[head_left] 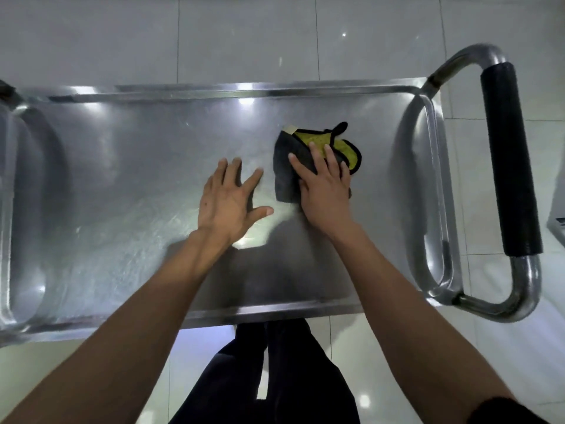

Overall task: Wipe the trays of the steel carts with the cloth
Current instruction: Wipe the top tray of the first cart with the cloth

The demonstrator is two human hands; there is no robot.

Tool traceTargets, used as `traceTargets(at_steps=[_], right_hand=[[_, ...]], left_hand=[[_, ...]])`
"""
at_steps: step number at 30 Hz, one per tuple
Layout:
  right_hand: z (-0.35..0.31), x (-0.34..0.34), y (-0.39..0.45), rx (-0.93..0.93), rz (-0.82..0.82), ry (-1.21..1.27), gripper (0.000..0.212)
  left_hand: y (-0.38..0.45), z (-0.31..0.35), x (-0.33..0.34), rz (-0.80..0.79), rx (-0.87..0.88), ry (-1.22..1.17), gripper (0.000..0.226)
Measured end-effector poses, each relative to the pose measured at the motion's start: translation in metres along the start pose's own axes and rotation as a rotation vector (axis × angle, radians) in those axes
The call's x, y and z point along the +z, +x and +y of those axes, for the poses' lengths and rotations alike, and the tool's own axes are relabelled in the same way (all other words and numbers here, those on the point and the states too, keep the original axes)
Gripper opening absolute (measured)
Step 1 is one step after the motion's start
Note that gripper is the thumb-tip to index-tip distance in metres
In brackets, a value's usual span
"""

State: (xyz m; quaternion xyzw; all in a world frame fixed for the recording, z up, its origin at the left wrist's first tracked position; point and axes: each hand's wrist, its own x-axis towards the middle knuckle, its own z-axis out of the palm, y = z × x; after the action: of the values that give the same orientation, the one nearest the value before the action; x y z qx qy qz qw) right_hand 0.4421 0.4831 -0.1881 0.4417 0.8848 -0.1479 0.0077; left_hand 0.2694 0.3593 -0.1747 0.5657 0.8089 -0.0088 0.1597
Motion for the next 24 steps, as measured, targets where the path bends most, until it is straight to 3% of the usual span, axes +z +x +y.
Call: traceTargets(at_steps=[5,12,17,24], right_hand=[[-0.010,-0.007,0.080,0.070,0.002,0.005,0.054],[-0.017,-0.010,0.139,0.005,0.038,0.042,0.057],[-0.016,-0.008,0.118,-0.011,0.023,0.038,0.055],[-0.019,0.007,0.011,0.016,0.025,0.016,0.053]], left_hand=[[0.002,0.000,0.002,-0.019,-0.024,-0.068,0.084],[0.005,0.001,0.008,0.071,-0.016,-0.077,0.084],[0.011,-0.001,0.003,-0.001,-0.033,-0.088,0.084],[0.002,-0.013,-0.010,-0.082,0.056,-0.018,0.081]])
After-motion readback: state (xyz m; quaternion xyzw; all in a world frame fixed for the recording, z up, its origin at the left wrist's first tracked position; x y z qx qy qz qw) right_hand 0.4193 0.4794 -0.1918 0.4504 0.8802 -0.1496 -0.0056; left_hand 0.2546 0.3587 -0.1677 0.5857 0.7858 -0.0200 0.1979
